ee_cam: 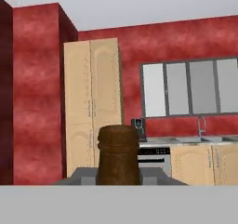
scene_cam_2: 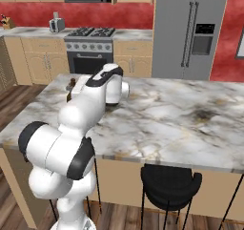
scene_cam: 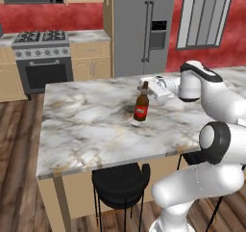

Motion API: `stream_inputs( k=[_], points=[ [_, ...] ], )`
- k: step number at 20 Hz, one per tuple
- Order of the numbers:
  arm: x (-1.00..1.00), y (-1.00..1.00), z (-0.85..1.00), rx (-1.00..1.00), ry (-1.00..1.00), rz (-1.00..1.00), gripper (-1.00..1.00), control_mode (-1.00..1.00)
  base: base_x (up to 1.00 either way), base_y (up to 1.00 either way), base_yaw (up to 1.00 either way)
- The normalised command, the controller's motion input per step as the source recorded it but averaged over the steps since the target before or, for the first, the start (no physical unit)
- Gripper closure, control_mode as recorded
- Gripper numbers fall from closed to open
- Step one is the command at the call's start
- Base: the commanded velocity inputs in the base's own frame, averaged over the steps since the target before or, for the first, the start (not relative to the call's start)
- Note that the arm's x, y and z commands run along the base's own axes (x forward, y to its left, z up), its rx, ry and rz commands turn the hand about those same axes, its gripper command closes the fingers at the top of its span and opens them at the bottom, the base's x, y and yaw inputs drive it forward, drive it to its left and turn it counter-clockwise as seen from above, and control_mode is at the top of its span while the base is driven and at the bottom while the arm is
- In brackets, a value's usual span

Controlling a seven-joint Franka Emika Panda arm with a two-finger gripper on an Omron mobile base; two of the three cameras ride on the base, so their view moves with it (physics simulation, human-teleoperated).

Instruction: Get the candle and the beer from the cabinet and move them to the dining counter.

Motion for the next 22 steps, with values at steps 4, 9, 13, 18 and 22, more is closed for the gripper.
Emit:
stream_inputs(
  k=[4,9,13,18,22],
  points=[
    [0.25,0.48,0.0,0.11,0.19,0.33,1.0,-1.0,0.0,0.0,0.0],
    [0.04,0.57,-0.15,0.0,0.09,0.21,1.0,-1.0,0.0,0.0,0.0],
    [-0.01,0.55,-0.04,0.0,0.02,0.1,1.0,-1.0,0.0,0.0,0.0],
    [-0.21,0.32,0.0,-0.01,-0.02,0.0,1.0,-1.0,0.0,0.0,0.0],
    [-0.21,0.11,0.0,-0.01,-0.07,-0.06,1.0,-1.0,0.0,0.0,0.0]
  ],
)
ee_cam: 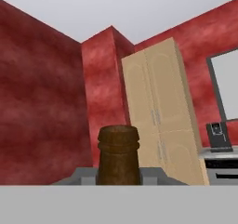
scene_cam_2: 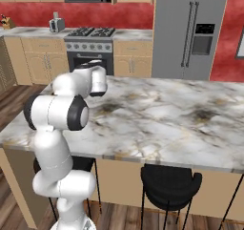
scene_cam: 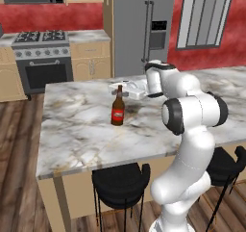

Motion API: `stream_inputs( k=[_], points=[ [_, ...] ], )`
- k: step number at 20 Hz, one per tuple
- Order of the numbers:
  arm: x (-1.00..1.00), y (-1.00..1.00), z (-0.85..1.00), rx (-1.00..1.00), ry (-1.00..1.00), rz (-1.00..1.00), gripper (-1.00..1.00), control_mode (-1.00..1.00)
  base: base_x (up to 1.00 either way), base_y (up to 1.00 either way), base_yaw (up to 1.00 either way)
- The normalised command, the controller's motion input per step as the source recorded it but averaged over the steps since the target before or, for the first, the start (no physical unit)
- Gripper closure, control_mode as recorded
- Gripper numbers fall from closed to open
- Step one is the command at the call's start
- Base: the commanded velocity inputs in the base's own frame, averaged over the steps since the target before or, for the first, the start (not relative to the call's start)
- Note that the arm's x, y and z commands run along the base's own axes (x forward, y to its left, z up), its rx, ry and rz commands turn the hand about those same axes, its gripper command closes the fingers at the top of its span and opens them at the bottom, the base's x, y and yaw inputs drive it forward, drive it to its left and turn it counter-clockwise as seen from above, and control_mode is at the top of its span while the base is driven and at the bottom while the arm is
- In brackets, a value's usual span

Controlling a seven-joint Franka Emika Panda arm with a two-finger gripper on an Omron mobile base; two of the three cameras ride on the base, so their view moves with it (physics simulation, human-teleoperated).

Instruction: Get the candle and the beer from the cabinet and move them to the dining counter.

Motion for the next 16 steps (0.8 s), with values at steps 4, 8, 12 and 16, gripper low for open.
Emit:
stream_inputs(
  k=[4,8,12,16],
  points=[
    [-0.1,0.04,-0.04,-0.02,-0.1,-0.15,1.0,-1.0,0.0,0.0,0.0],
    [0.0,0.02,-0.1,-0.04,-0.07,-0.19,1.0,-1.0,0.0,0.0,0.0],
    [0.0,0.08,-0.3,-0.04,-0.03,-0.18,1.0,-1.0,0.0,0.0,0.0],
    [0.0,0.09,-0.44,-0.01,0.0,-0.1,1.0,-1.0,0.0,0.0,0.0]
  ],
)
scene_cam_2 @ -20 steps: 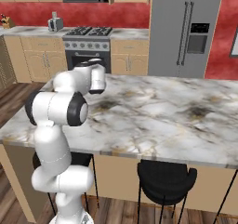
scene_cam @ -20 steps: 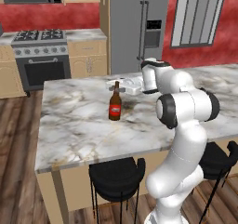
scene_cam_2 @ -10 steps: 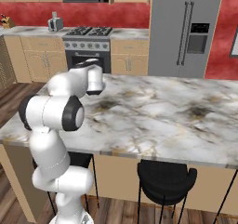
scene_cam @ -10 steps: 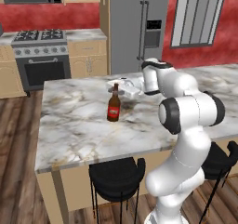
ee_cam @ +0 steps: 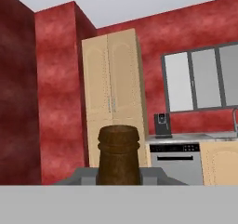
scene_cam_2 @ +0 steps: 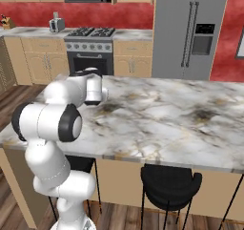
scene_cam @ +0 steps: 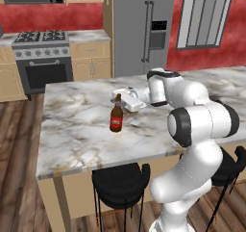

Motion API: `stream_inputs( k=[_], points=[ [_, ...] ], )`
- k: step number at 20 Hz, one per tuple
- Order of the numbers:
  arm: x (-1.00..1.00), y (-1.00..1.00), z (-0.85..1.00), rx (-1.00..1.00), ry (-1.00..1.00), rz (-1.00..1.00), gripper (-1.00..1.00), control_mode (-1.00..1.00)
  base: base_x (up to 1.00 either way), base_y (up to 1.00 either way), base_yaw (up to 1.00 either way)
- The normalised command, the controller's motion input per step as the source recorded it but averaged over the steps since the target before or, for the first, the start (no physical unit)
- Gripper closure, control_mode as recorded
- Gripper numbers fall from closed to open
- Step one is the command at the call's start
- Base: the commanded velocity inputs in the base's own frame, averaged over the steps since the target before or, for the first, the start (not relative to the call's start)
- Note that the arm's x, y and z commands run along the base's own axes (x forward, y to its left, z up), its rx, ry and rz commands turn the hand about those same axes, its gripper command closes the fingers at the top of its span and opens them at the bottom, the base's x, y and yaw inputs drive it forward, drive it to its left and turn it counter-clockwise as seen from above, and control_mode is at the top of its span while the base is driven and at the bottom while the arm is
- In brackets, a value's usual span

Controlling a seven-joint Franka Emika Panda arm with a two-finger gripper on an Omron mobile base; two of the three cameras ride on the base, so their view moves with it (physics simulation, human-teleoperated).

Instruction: Get the candle and the beer from the cabinet and move them to the dining counter.

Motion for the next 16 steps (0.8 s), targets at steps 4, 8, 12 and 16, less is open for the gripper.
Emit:
stream_inputs(
  k=[4,8,12,16],
  points=[
    [0.06,0.12,-0.47,0.0,0.01,-0.04,1.0,-1.0,0.0,0.0,0.0],
    [0.18,0.11,-0.39,0.0,0.06,0.0,1.0,-1.0,0.0,0.0,0.0],
    [0.36,0.03,-0.27,0.0,0.09,0.0,1.0,-1.0,0.0,0.0,0.0],
    [0.37,0.01,-0.19,0.0,0.02,0.0,1.0,-1.0,0.0,0.0,0.0]
  ],
)
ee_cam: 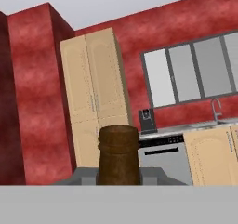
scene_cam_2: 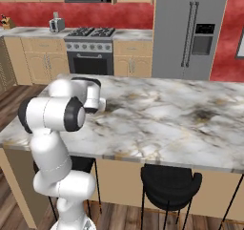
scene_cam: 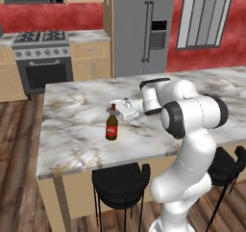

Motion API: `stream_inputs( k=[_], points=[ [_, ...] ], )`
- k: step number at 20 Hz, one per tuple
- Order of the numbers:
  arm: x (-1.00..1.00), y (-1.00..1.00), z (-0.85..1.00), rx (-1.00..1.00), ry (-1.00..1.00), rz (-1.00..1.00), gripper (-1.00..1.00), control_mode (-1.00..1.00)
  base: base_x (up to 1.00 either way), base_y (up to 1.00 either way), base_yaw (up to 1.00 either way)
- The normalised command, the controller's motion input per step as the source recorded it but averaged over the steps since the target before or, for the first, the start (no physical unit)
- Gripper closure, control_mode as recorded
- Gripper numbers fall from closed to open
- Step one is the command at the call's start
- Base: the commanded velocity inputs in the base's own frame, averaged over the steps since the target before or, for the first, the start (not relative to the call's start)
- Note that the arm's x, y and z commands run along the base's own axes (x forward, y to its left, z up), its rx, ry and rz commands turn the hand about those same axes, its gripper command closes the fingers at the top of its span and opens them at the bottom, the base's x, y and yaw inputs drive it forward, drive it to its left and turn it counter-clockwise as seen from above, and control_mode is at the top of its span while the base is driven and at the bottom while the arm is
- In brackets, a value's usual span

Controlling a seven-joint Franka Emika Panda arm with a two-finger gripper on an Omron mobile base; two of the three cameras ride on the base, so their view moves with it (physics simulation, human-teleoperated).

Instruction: Get the candle and the beer from the cabinet and move them to the dining counter.

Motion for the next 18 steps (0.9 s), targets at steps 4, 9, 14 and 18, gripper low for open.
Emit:
stream_inputs(
  k=[4,9,14,18],
  points=[
    [0.33,0.08,-0.18,-0.04,0.0,0.0,1.0,-1.0,0.0,0.0,0.0],
    [0.07,0.24,-0.1,-0.11,0.0,0.0,1.0,-1.0,0.0,0.0,0.0],
    [0.02,0.27,-0.09,-0.11,0.0,0.0,1.0,-1.0,0.0,0.0,0.0],
    [0.01,0.14,-0.13,-0.04,0.0,0.0,1.0,-1.0,0.0,0.0,0.0]
  ],
)
